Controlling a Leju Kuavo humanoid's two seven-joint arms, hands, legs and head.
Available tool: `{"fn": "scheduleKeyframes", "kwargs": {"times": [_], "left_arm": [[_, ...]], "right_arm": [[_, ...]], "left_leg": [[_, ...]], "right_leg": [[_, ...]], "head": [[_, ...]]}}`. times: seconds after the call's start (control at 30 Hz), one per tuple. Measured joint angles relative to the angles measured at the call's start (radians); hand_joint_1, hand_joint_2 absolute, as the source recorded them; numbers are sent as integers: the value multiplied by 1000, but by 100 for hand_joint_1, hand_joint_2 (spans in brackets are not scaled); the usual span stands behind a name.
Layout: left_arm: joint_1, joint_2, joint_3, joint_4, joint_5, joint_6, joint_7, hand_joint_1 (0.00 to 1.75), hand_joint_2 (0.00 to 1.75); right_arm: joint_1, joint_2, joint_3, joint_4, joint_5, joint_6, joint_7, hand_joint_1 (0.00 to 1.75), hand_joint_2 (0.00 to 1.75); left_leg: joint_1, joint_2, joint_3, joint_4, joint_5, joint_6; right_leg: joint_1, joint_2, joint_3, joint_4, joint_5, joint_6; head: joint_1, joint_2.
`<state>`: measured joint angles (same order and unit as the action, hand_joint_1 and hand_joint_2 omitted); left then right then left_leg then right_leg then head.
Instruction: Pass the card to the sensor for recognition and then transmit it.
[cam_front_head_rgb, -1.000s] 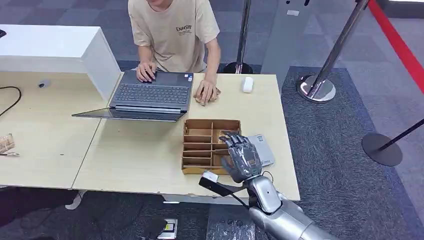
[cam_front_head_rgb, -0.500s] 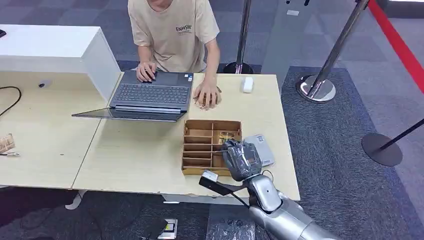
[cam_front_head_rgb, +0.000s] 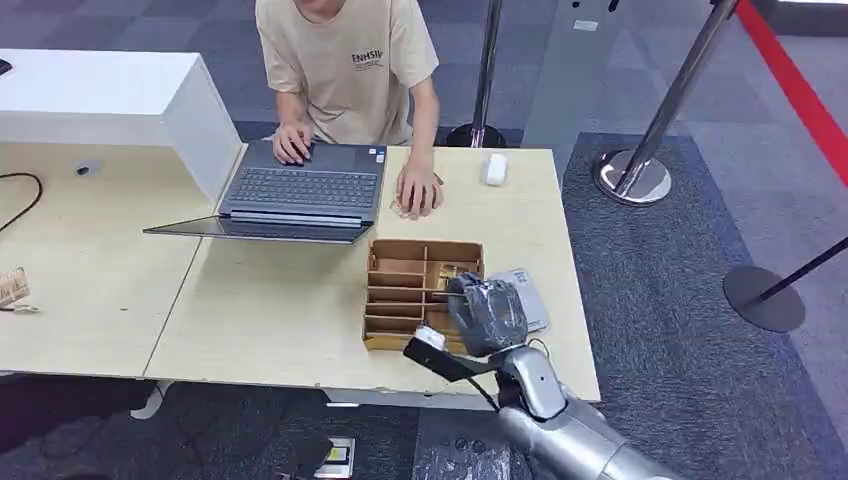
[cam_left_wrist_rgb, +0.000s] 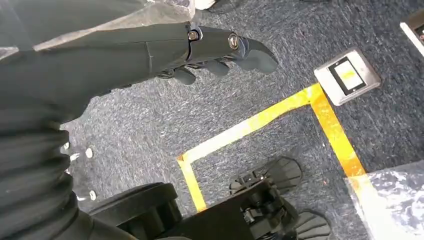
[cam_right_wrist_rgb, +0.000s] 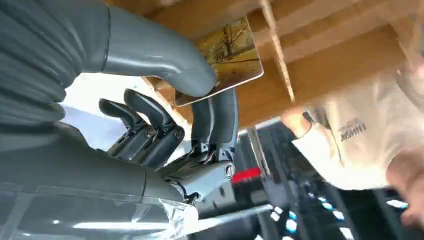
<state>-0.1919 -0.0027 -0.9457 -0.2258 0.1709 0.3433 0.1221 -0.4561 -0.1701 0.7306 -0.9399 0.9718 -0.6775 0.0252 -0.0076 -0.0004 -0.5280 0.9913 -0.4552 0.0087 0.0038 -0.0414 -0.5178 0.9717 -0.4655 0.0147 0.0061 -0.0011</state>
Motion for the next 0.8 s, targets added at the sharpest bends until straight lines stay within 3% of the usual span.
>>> {"fn": "scheduleKeyframes", "kwargs": {"times": [0.17, 0.43, 0.5, 0.6, 0.7, 0.8], "left_arm": [[8, 0, 5, 0, -4, 7, -8, 0, 175], [13, 0, 6, 0, -9, 9, -8, 0, 175], [13, 0, 6, 0, -13, 10, -11, 0, 175], [13, 0, 6, 0, -21, 10, -12, 0, 175], [10, -2, 6, 0, -34, 5, -12, 0, 175], [0, -4, 5, 0, -48, -6, -11, 0, 175]], "right_arm": [[-33, 0, -56, -154, -146, 16, -15, 175, 175], [-58, -5, -107, -315, -166, 32, -7, 175, 175], [-66, -6, -115, -351, -294, 20, -74, 175, 175], [-147, -6, -135, -420, -488, 85, -95, 175, 175], [-251, -3, -145, -452, -544, 165, -91, 175, 175], [-379, 13, -146, -415, -567, 219, -130, 175, 175]], "left_leg": [[0, 0, 0, 0, 0, 0], [0, 0, 1, 0, 0, 0], [-1, 0, 0, 0, 0, 0], [-1, 0, -1, 0, 1, 0], [-1, 1, -2, 0, 2, 1], [-1, 0, -3, 0, 3, 0]], "right_leg": [[0, 0, 0, 0, 0, 0], [0, 0, 0, 0, 0, 0], [0, 0, 0, 0, 1, 0], [-1, 1, -2, 1, 1, 1], [-1, 1, -2, 1, 2, 1], [-1, 1, -3, 1, 3, 1]], "head": [[0, 0], [1, 0], [0, 0], [0, 0], [1, 0], [0, 0]]}}
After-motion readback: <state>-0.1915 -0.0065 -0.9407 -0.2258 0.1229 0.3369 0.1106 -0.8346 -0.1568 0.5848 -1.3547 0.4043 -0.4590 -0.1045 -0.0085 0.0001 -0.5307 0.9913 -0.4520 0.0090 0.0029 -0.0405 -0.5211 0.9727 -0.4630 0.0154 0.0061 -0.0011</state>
